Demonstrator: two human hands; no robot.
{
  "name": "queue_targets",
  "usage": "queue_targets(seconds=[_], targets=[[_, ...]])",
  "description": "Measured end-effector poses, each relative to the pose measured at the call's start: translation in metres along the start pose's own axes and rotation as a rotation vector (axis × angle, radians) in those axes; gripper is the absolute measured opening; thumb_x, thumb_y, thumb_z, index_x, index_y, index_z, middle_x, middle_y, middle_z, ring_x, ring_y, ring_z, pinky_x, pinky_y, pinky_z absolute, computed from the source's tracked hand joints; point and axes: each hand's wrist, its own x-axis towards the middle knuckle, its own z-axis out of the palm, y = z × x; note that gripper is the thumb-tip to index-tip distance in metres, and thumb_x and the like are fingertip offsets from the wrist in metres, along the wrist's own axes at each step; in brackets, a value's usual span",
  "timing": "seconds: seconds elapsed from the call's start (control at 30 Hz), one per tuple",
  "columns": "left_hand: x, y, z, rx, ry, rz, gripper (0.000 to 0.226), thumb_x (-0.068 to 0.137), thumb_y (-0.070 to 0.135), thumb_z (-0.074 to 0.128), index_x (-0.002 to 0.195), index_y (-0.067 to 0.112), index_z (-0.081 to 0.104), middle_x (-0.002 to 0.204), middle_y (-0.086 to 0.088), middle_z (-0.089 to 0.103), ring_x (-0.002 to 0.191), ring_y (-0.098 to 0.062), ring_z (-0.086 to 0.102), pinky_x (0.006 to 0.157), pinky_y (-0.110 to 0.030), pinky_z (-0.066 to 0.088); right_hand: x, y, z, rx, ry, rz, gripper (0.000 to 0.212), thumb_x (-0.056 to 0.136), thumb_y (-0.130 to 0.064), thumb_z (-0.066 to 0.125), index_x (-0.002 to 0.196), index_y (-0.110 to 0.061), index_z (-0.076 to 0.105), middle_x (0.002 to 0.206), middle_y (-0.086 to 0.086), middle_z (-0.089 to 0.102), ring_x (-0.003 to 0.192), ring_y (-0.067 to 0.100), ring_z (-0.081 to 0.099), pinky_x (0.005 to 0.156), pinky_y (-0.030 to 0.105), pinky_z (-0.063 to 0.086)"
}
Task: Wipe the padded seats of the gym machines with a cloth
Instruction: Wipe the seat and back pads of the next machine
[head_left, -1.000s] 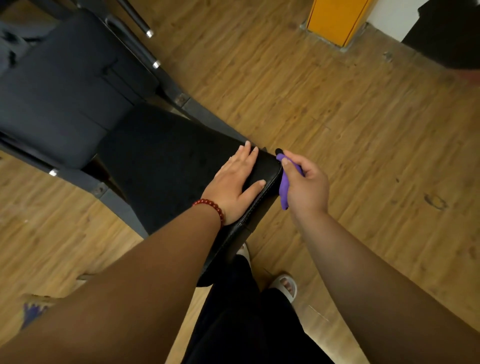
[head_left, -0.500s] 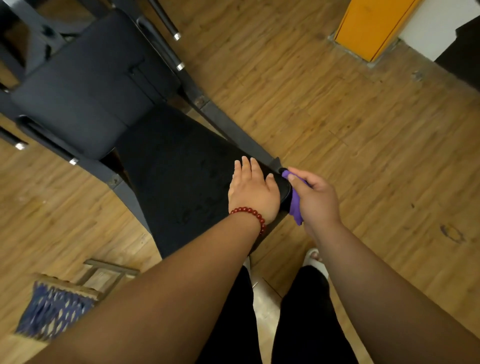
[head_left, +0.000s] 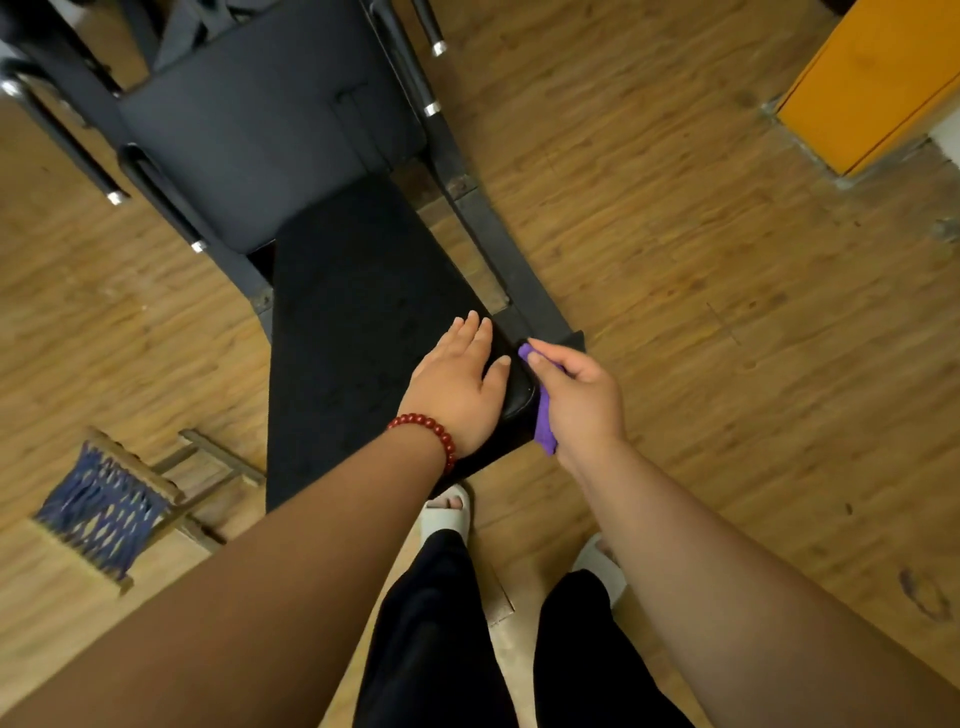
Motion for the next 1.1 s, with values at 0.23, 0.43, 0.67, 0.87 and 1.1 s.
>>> queue_targets(seconds=[0.23,0.43,0.67,0.87,1.1], targets=[[0.002,0.001,0.0,-0.011,0.003,-0.016,0.055,0.104,0.036,0.031,0.154,0.021,0.013,0.162,0.005,0.006,0.148,-0.009,-0.001,0.12,-0.028,0.003,-0.019,0.011,-0.021,0.006,-0.008,0.0,0.027,0.09,-0.022,0.068,0.081,-0.047,0.073,0.096,-0.021,0.071,0.1,0.004,0.065,0.094,0.033,0.053],[0.003,0.002,-0.001,0.009,-0.003,-0.029,0.056,0.104,0.037,0.028,0.155,0.022,0.009,0.162,0.002,-0.003,0.148,-0.013,-0.008,0.119,-0.032,-0.004,0.014,-0.002,0.001,0.001,-0.05,0.019,0.024,0.092,-0.014,0.064,0.089,-0.037,0.072,0.092,-0.016,0.073,0.097,0.005,0.068,0.095,0.036,0.053],[0.008,0.0,-0.005,-0.084,-0.01,-0.077,0.055,0.104,0.035,0.031,0.155,0.022,0.013,0.162,0.004,0.006,0.148,-0.01,0.0,0.118,-0.027,0.0,0.017,0.001,-0.008,-0.065,-0.061,0.025,0.024,0.09,-0.019,0.068,0.084,-0.042,0.074,0.099,-0.014,0.073,0.1,0.008,0.067,0.094,0.038,0.053],[0.013,0.002,-0.003,-0.092,0.034,-0.149,0.057,0.105,0.038,0.028,0.155,0.019,0.009,0.162,0.004,0.006,0.148,-0.01,0.002,0.117,-0.025,0.002,0.028,-0.005,0.005,-0.106,-0.067,0.061,0.02,0.092,-0.017,0.064,0.092,-0.036,0.071,0.098,-0.012,0.072,0.1,0.009,0.066,0.092,0.035,0.055],[0.019,-0.002,0.001,0.004,0.023,-0.143,0.059,0.104,0.042,0.024,0.155,0.019,0.007,0.163,0.0,0.0,0.149,-0.014,-0.002,0.117,-0.027,0.0,0.03,-0.016,0.009,-0.183,-0.044,0.039,0.017,0.093,-0.018,0.064,0.096,-0.033,0.071,0.097,-0.014,0.07,0.078,0.001,0.068,0.063,0.023,0.057]])
